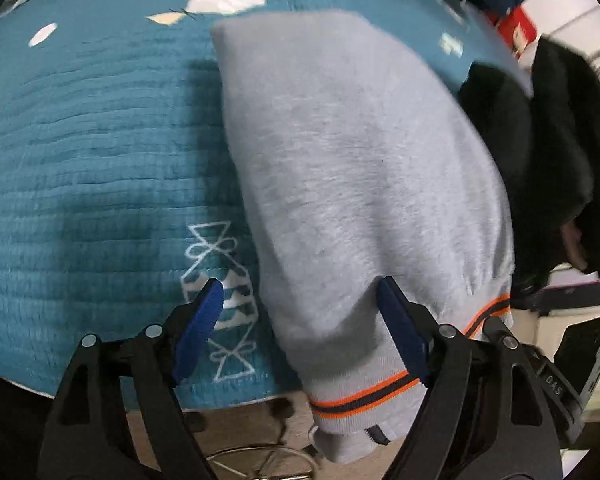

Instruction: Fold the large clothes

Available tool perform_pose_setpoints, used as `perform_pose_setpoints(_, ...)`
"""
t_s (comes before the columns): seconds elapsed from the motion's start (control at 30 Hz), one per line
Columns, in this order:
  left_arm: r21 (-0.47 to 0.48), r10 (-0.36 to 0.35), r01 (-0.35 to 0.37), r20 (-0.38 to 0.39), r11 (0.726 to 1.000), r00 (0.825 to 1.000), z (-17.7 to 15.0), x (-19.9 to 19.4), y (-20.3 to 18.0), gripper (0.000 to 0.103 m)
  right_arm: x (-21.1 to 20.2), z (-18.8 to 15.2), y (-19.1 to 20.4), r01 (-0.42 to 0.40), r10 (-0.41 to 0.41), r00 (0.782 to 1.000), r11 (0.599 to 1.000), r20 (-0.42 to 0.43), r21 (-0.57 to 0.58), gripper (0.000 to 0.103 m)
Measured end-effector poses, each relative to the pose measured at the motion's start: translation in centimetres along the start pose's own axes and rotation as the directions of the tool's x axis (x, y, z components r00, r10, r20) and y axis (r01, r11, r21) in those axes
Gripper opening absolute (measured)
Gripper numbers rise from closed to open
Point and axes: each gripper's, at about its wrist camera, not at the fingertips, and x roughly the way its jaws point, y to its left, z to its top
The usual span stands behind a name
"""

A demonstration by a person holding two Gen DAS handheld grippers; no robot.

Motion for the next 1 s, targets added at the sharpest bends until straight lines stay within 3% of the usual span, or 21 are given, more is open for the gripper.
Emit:
perform_pose_setpoints(0.07,0.011,0.006,-0.006,0.000,1.000,1.000,0.3,0.0,-0.1,0.079,-0.4,0.1,-0.2,-0.012,0.012,1.000,1.000,-0.014,0.020,0.019)
perform_pose_setpoints(0.2,0.017,0.001,-0.001,0.004,1.000,1.000,0.5,0.0,0.1,0.079,-2.7,0.6,0.7,0.041,-0.040,0.999,0.998,0.022,-0.051,0.044)
perform_pose_setpoints(0.37,0.018,0.001,-0.001,0.012,1.000,1.000,0.2,0.0,0.1,0.079,-4.8,2.0,2.5,0.056,-0.041,0.992,0.991,0.116,-0.125,0.044)
perform_pose_setpoints(0.47,0.023,0.005,-0.006,0.013,1.000,1.000,-0.1,-0.1,0.0,0.079,-3.9,3.2,4.0,-0.031,0.048,0.993,0.987,0.105,-0.155,0.030)
perform_pose_setpoints(0.5,0.029,0.010,-0.011,0.016,1.000,1.000,-0.1,-0.1,-0.1,0.079,-3.0,3.6,4.4,-0.068,0.081,0.994,0.986,0.079,-0.155,0.022)
perform_pose_setpoints(0.57,0.033,0.015,-0.016,0.020,0.999,1.000,-0.3,-0.1,-0.2,0.079,-1.0,4.1,4.7,-0.109,0.113,0.993,0.983,0.022,-0.149,0.017)
perform_pose_setpoints(0.63,0.019,0.008,-0.008,0.017,1.000,1.000,-0.4,-0.1,0.0,0.079,1.6,4.2,4.2,-0.054,0.050,0.998,0.989,-0.036,-0.141,0.003)
perform_pose_setpoints(0.67,0.015,0.003,-0.003,0.015,1.000,1.000,-0.5,-0.1,-0.1,0.079,3.0,4.3,3.5,0.032,-0.040,0.998,0.988,-0.049,-0.153,0.000)
perform_pose_setpoints(0.7,0.011,-0.013,0.013,0.008,1.000,1.000,-0.5,0.0,-0.2,0.079,4.2,4.4,2.5,0.070,-0.080,0.995,0.984,-0.053,-0.164,0.000)
perform_pose_setpoints(0.8,0.002,-0.025,0.025,0.006,1.000,1.000,-0.7,0.0,-0.1,0.079,4.6,4.6,1.4,0.045,-0.051,0.997,0.994,-0.057,-0.099,0.000)
perform_pose_setpoints(0.87,-0.008,-0.027,0.027,0.005,1.000,1.000,-0.6,-0.1,0.1,0.079,3.9,4.7,2.1,0.041,-0.049,0.997,0.993,-0.067,-0.115,0.000)
perform_pose_setpoints(0.97,-0.011,-0.025,0.025,0.002,1.000,1.000,-0.5,-0.1,0.2,0.081,1.2,4.5,2.4,-0.011,0.008,0.999,0.995,-0.033,-0.100,0.016)
perform_pose_setpoints(1.0,-0.006,-0.021,0.021,0.005,1.000,1.000,-0.5,-0.2,0.2,0.081,0.5,4.4,2.3,-0.024,0.022,1.000,0.994,-0.014,-0.102,0.034)
